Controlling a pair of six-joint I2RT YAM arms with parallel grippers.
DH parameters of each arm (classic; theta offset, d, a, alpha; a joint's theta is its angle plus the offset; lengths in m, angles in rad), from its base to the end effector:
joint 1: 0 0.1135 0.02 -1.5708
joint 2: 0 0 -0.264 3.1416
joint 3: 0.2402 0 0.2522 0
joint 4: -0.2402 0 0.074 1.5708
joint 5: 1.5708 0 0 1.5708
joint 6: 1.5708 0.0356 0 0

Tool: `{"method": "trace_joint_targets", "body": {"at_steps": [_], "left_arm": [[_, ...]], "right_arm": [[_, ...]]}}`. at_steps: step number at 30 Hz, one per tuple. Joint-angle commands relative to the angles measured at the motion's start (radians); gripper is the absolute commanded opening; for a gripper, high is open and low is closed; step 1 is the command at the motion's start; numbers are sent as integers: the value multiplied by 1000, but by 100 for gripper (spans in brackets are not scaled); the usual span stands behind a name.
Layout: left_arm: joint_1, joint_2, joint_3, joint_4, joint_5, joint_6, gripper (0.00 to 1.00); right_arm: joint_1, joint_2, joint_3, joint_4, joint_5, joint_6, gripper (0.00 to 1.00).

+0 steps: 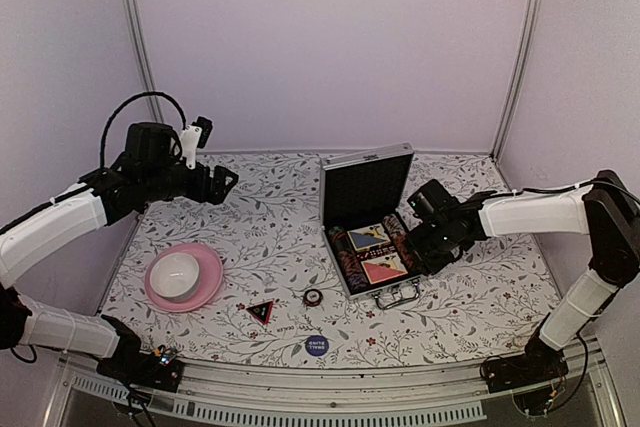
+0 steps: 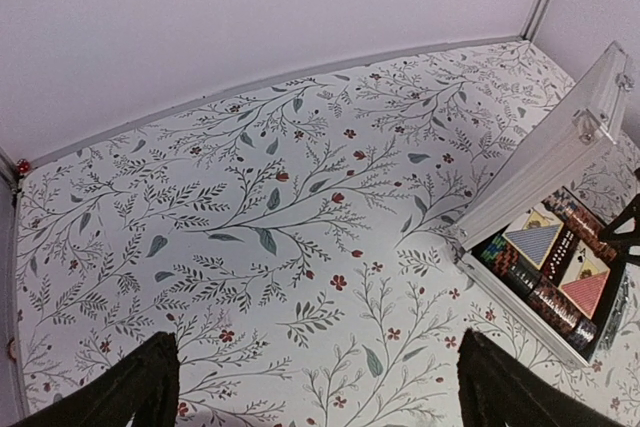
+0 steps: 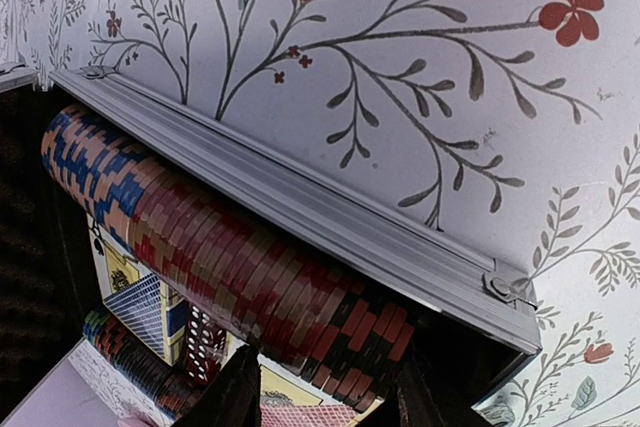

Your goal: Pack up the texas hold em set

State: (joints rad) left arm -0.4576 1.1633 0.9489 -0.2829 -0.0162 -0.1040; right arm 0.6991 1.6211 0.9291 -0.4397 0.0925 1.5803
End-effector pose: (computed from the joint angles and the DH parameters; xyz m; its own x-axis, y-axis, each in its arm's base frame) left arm 0.2369 -0.1160 0.3101 -0.4702 0.1159 -0.8749 0.3822 0.9203 -0.0835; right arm 0.2369 0.1949 0.1680 -0.6041 0.7929 -0.0796 0.6986 0.5750 0.4259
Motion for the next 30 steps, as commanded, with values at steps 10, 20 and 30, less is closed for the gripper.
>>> {"method": "trace_joint_targets", "body": {"at_steps": [10,20,30], "left_arm": [[12,10,-13,1,8,12,97],[13,12,-15,-1,7,12,97],[11,12,-14,-2,7,12,97]], "right_arm": [[-1,45,41,63,23,-29,46],[-2,7,17,25,33,-25,46],[-2,-92,-22,-50,87,0,47]]}}
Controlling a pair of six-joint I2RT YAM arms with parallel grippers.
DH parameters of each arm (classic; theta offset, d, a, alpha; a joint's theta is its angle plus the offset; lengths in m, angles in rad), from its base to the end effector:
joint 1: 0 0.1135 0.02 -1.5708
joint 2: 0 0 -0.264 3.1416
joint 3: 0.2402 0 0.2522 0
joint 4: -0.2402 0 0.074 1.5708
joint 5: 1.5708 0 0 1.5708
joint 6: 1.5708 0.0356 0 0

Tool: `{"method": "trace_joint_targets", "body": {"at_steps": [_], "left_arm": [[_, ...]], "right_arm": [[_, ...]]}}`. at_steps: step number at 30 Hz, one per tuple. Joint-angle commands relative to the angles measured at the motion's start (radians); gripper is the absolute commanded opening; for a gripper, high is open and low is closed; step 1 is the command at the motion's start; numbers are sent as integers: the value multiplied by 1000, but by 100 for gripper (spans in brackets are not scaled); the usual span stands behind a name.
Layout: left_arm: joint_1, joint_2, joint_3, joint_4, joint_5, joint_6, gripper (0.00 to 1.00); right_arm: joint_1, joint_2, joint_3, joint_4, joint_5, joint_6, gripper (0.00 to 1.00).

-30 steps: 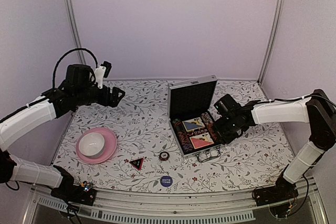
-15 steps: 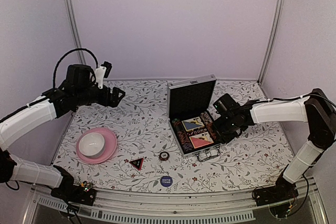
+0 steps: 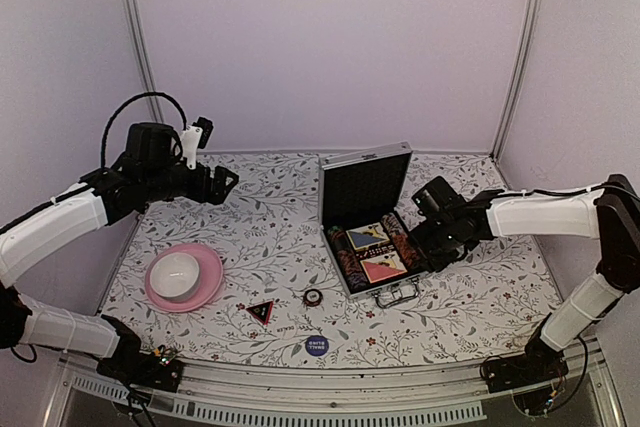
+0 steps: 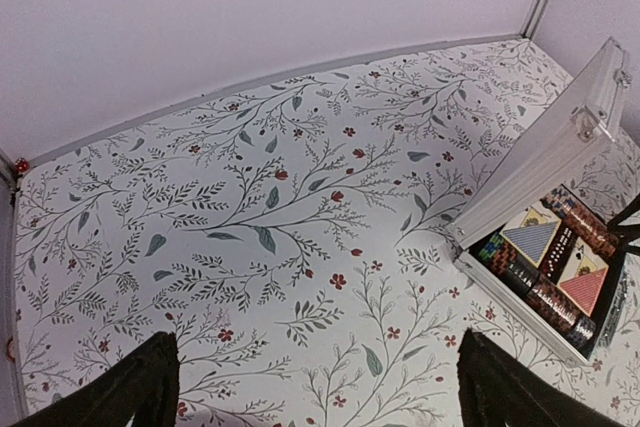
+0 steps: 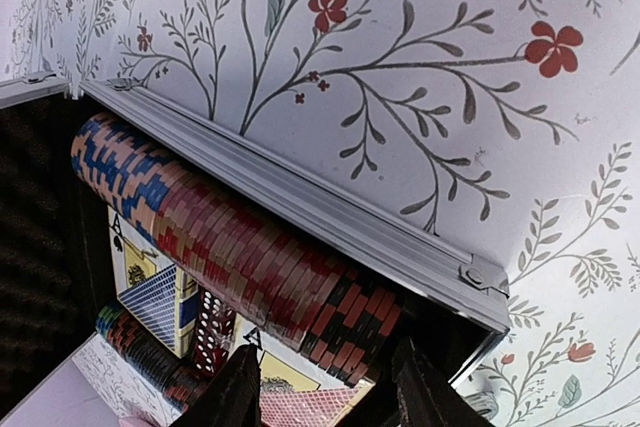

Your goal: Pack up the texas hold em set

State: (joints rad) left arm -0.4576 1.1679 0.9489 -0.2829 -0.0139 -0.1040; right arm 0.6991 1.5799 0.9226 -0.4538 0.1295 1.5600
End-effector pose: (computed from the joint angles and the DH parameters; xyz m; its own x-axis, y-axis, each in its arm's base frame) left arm 0.2377 -0.1165 0.3090 -0.4740 0.1177 -0.8726 0.3837 0.9196 -0.0844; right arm 0.2337 0.1905 0.1774 -0.6016 0.7896 -0.1205 0.6795 0.5853 0.4424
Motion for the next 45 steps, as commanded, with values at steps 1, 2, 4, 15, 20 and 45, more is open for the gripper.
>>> {"method": "trace_joint_targets", "body": {"at_steps": [1,2,4,15,20,45], "left_arm": [[12,7,-14,-2,4,12,97],[13,7,-15,-1,2,12,97],[12,6,-15,-1,2,13,97],[-4,18,-32,15,-50,27,97],[-114,39,-33,19,-114,-85,95],[-651,616,291,-329,-222,-883,89]], "right_arm": [[-2,-58,-16,-40,53,19,47],[-2,-64,-15,-42,55,20,47],[-2,-81,-17,-52,62,20,47],[-3,-242,-25,-82,202,-159,46],[-2,-368,-34,-68,266,-332,59],[-2,-642,-280,229,241,-753,76]]}}
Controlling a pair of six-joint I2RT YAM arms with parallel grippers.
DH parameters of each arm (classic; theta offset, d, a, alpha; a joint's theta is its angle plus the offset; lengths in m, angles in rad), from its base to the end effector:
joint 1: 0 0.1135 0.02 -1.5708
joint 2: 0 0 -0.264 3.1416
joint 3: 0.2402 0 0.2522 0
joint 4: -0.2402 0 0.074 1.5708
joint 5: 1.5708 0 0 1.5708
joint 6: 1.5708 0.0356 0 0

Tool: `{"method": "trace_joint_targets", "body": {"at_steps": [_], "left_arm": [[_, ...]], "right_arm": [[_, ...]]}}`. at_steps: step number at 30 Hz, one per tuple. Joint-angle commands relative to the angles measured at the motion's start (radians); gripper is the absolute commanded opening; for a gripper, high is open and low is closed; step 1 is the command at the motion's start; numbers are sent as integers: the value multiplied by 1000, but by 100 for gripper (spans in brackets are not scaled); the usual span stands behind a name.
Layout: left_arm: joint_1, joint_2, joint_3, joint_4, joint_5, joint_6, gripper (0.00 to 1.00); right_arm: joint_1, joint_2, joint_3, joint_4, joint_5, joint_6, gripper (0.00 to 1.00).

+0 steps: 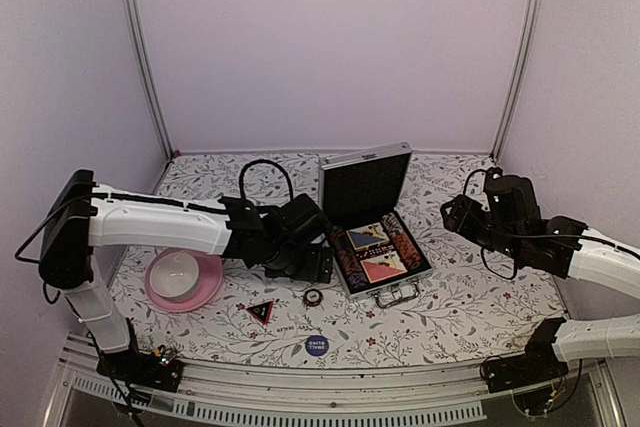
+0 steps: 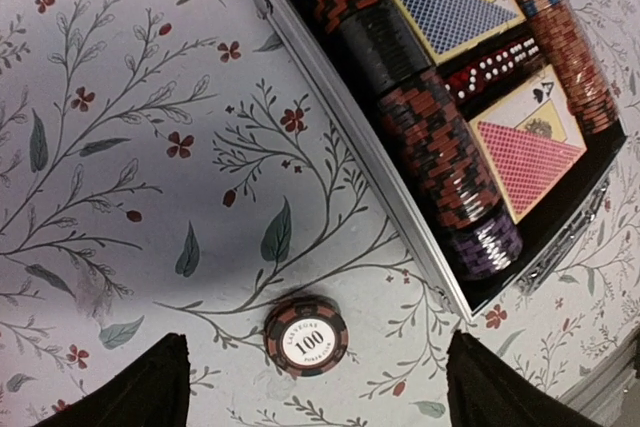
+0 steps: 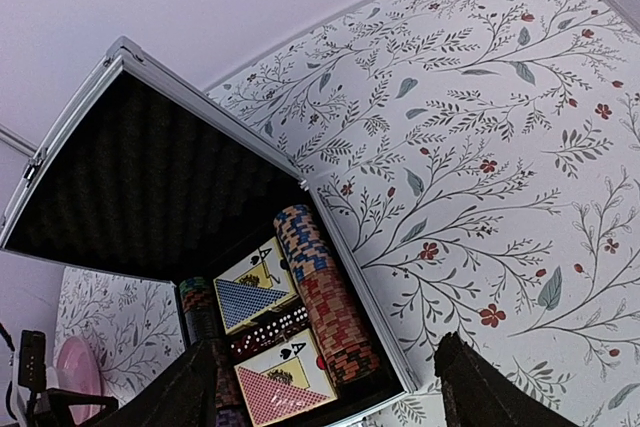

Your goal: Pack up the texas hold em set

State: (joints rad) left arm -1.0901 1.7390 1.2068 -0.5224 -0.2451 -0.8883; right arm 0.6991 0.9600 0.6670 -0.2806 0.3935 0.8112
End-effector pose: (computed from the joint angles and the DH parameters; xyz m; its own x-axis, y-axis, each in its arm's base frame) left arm 0.1738 -0.3146 0.2068 -0.8782 0.0559 -0.4751 0.1956 0.9483 -0.2499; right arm 0.1697 0.1248 0.2585 -0.5382 0.4224 -0.7293 0.0617 0.8827 0.4658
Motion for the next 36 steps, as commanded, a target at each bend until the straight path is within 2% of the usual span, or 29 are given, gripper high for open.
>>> {"method": "trace_joint_targets", "body": {"at_steps": [1,6,19,24,36], "left_arm": [[-22,56,37,-91,12,-104,86],[-31,101,66,-108,14,-104,73],[-32,202,133,-130,23,-49,68],[-32,236,149,-159,-1,-23,61],[-33,280,164,-159,20,9,59]], "right_arm": [[-3,-23,-30,58,-26,-3,76],[-3,-34,-56,73,-40,2,77],[-3,-11,-83,125,-77,17,78],[-3,2,-87,136,-84,19,78],[-2,44,-90,163,-102,25,78]]}}
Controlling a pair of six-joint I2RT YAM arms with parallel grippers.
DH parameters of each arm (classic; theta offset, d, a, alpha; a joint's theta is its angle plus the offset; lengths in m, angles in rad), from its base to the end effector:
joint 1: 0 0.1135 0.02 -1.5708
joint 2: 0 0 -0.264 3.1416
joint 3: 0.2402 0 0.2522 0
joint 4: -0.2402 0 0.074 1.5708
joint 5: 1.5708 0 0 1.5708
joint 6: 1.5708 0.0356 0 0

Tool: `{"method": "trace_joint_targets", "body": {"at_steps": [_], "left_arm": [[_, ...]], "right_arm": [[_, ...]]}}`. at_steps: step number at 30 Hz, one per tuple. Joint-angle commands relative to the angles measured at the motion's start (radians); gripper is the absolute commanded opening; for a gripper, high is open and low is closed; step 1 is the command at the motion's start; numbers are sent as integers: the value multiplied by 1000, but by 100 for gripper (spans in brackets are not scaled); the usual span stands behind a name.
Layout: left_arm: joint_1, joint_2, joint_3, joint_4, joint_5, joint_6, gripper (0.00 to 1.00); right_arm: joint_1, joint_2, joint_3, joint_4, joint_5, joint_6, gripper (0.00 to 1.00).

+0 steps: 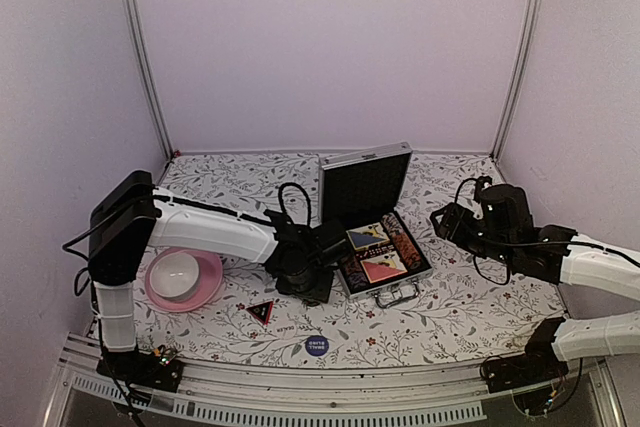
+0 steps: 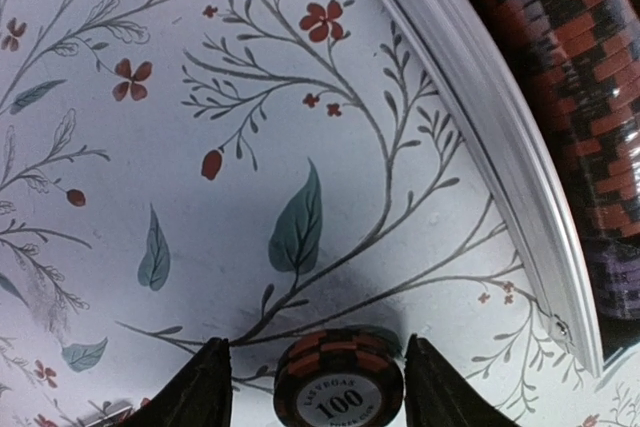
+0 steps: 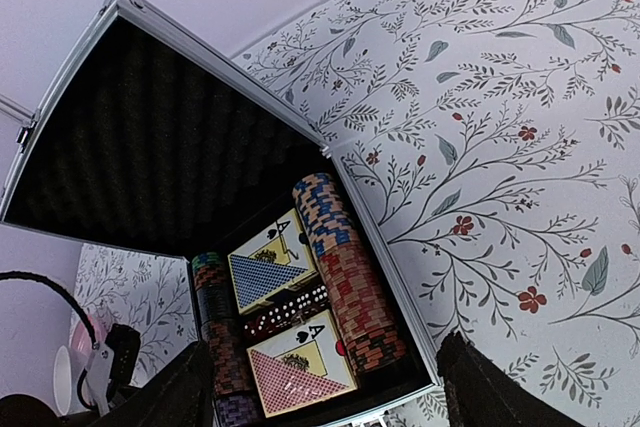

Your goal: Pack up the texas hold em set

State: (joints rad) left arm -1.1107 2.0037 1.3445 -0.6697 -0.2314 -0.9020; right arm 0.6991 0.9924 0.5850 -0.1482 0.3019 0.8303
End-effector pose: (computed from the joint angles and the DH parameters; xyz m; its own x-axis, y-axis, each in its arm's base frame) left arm 0.1792 -0.3433 0.1451 -0.9324 0.1617 -0.3232 0.1874 0.9810 -0.0499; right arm 0.1722 0.1310 0.2356 -0.5832 0.4304 -0.6889 0.0139 0.8533 0.5213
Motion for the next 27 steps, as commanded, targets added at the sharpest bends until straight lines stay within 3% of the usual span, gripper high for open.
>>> {"method": "trace_joint_targets", "body": {"at_steps": [1,27], "left_arm": [[-13,17,27,-11,9,24,59],[-48,73,60,-91,13,90,52]], "right_arm": [[-3,13,-9,32,-12,7,78],[-3,32,-25,43,-18,25,78]]}}
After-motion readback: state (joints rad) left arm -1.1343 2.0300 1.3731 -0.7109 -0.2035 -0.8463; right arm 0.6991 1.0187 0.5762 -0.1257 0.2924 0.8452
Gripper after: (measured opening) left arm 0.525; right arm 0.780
